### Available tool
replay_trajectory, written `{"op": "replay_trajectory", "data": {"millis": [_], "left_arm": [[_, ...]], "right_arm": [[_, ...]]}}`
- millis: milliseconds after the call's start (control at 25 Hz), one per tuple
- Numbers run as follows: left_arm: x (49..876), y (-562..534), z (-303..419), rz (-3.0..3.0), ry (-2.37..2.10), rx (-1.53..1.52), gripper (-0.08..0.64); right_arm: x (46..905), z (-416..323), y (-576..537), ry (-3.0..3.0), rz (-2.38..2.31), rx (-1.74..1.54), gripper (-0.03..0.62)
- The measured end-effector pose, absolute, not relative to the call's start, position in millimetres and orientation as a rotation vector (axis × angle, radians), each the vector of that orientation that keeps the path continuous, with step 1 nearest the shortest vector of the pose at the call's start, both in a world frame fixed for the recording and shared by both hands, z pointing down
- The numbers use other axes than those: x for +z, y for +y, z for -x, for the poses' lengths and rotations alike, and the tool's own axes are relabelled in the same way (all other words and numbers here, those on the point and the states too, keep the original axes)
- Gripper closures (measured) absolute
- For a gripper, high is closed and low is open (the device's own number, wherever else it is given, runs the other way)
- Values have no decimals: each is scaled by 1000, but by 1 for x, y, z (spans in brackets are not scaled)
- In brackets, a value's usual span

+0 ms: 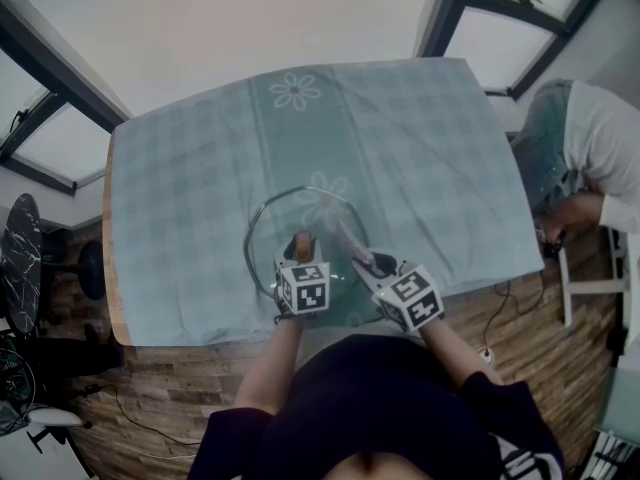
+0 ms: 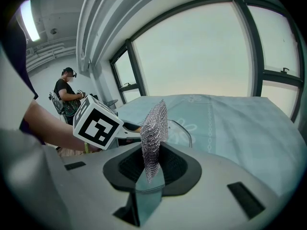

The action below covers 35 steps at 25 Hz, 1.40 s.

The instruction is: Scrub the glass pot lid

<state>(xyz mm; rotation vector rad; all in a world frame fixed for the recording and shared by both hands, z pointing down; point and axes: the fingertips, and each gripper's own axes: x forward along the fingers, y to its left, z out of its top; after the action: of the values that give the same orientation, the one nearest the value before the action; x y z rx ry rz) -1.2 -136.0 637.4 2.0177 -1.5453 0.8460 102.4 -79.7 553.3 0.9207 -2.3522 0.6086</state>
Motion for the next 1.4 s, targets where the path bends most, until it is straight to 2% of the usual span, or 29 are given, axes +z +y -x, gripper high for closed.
{"op": "replay_trajectory", "data": {"millis": [560, 1400], "left_arm": [[628, -132, 1, -2024, -1491, 777, 391], [538, -133, 1, -2124, -1214, 94, 393]], "right_arm": [[519, -142, -105, -2360, -1128, 538, 512], [503, -178, -120, -2327, -1276, 496, 512]]}}
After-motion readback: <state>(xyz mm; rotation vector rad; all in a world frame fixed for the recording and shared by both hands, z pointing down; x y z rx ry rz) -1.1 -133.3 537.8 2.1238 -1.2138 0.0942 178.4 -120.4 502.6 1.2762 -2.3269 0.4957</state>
